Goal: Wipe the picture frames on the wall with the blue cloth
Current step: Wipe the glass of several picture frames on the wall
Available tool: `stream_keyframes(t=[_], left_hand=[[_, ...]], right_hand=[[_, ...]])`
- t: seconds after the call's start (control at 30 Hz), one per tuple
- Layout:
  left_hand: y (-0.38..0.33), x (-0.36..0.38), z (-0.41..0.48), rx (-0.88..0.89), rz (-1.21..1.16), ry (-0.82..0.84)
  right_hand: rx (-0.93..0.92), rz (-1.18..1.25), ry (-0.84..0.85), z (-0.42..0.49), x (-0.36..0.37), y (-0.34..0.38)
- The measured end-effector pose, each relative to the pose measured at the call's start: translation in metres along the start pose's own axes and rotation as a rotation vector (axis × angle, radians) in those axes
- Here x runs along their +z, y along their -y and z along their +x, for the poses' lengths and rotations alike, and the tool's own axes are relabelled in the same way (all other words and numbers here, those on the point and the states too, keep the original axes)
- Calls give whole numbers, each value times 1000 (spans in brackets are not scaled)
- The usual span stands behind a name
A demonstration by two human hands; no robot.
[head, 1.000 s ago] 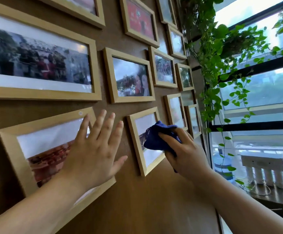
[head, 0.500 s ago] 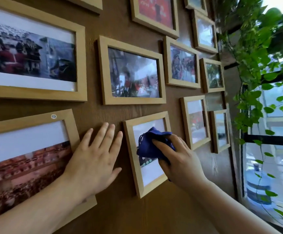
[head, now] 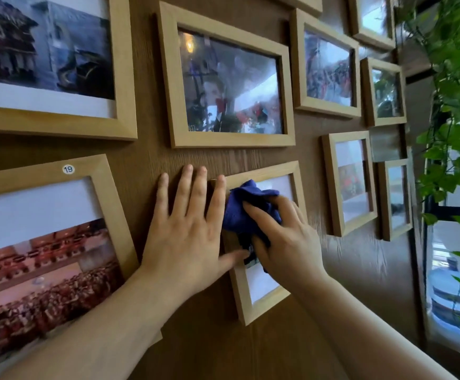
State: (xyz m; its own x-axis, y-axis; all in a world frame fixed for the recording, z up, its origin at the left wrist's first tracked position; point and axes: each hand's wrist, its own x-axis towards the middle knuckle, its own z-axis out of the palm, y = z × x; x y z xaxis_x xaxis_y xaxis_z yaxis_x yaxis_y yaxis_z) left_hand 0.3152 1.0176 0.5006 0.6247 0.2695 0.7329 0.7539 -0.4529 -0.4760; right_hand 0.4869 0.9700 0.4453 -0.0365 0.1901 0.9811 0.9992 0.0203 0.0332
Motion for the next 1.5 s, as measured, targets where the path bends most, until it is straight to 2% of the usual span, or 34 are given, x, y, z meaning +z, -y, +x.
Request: stream_keyframes(t=[0.23, 0.4, 0.73, 0.97, 1.3, 1.43, 1.5], left_hand=[[-3, 7, 4, -30, 31, -1], [-7, 4, 3, -45, 61, 23], [-8, 2, 5, -48, 123, 42], [-9, 1, 5, -53, 154, 49], [-8, 4, 5, -50, 184, 55], [-9, 3, 4, -51, 178, 46], [-9, 2, 4, -55, 177, 50]], right_hand=[[-75, 34, -12, 2, 10, -26], [61, 22, -21, 8, 7, -64], [-33, 209, 58, -28, 12, -26], [76, 133, 13, -12, 11, -63], [-181, 171, 126, -63, 15, -42], [-280, 131, 162, -70, 13, -56], [-263, 103, 152, -71, 12, -68]])
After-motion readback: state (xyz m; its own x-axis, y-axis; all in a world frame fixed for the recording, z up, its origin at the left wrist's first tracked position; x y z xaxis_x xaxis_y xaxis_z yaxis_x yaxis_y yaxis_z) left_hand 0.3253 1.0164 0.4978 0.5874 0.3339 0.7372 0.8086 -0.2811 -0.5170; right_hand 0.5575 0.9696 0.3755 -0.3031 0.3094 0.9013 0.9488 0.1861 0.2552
